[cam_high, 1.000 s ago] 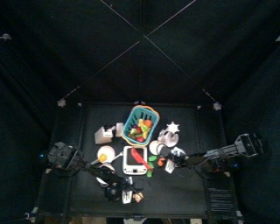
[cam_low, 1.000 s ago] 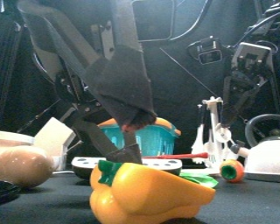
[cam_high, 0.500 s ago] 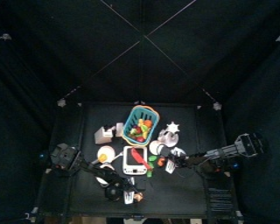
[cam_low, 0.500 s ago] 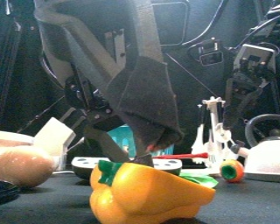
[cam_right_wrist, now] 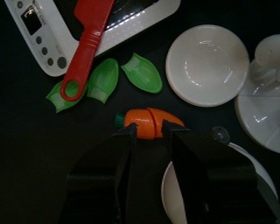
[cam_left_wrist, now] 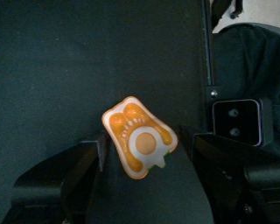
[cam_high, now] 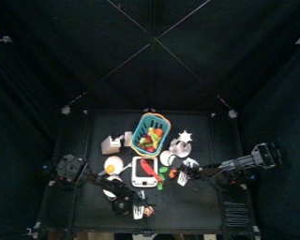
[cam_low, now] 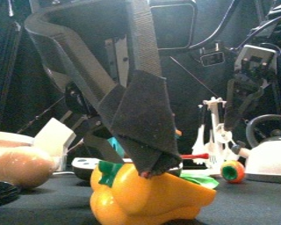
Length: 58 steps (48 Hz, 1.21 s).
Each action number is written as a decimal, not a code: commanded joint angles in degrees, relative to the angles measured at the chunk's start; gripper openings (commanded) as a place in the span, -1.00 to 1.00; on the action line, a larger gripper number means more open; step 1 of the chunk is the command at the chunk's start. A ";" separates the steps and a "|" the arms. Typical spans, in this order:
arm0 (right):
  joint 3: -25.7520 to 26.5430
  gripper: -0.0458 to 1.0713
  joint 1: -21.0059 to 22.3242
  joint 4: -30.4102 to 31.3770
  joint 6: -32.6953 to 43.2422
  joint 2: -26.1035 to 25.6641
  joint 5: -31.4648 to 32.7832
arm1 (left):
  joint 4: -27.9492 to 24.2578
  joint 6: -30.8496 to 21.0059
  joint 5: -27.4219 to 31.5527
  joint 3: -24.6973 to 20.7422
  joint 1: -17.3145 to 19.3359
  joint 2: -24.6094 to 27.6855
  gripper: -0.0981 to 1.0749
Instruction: Grab squash half on table
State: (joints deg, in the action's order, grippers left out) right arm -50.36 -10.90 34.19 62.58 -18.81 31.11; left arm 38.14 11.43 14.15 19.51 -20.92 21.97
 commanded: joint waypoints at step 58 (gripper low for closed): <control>0.26 0.35 -0.18 0.00 0.09 -0.62 -0.18 | -17.67 -0.18 10.46 1.93 2.29 -10.11 0.89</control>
State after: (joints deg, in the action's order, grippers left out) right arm -50.54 -10.90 34.28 62.58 -18.81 31.11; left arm 20.65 11.25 23.03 22.76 -18.63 13.45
